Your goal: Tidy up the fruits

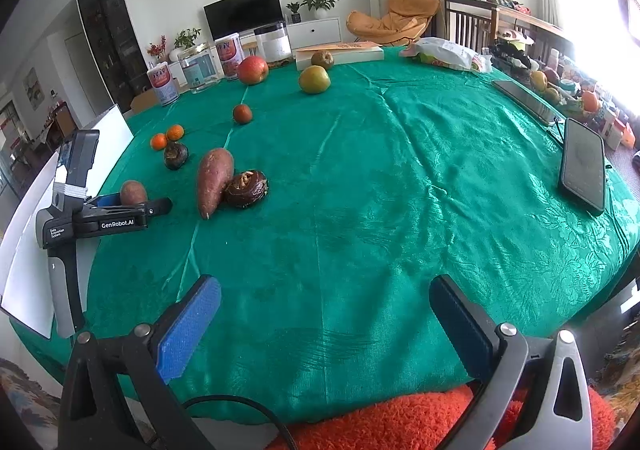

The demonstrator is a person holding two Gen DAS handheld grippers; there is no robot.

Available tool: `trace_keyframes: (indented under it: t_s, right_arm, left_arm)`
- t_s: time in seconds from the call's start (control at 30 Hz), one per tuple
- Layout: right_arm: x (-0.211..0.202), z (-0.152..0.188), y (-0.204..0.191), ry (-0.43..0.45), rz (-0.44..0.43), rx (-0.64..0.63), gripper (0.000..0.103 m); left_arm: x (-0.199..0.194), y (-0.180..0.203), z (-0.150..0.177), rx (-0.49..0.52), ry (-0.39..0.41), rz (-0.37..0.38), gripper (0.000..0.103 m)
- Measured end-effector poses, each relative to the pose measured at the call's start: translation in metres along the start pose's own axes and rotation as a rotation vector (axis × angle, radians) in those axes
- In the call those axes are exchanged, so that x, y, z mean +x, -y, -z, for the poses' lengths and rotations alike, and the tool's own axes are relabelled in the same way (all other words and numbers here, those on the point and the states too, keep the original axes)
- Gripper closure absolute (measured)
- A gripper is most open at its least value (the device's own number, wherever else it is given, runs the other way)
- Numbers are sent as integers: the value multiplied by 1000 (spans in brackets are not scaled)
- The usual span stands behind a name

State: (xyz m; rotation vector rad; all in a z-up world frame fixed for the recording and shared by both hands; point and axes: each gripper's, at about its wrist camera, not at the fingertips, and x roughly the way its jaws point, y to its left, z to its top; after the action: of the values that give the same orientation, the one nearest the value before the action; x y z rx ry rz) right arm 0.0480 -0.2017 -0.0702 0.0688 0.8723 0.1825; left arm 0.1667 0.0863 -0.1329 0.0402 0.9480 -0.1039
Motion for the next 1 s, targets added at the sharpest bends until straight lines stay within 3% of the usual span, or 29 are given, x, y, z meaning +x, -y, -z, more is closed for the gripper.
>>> trace_keyframes:
  t_s: [1.0]
  right_arm:
    - [-1, 0, 1, 6, -21, 7, 0]
  left_arm:
    - [0, 0, 0, 0, 0, 0, 0]
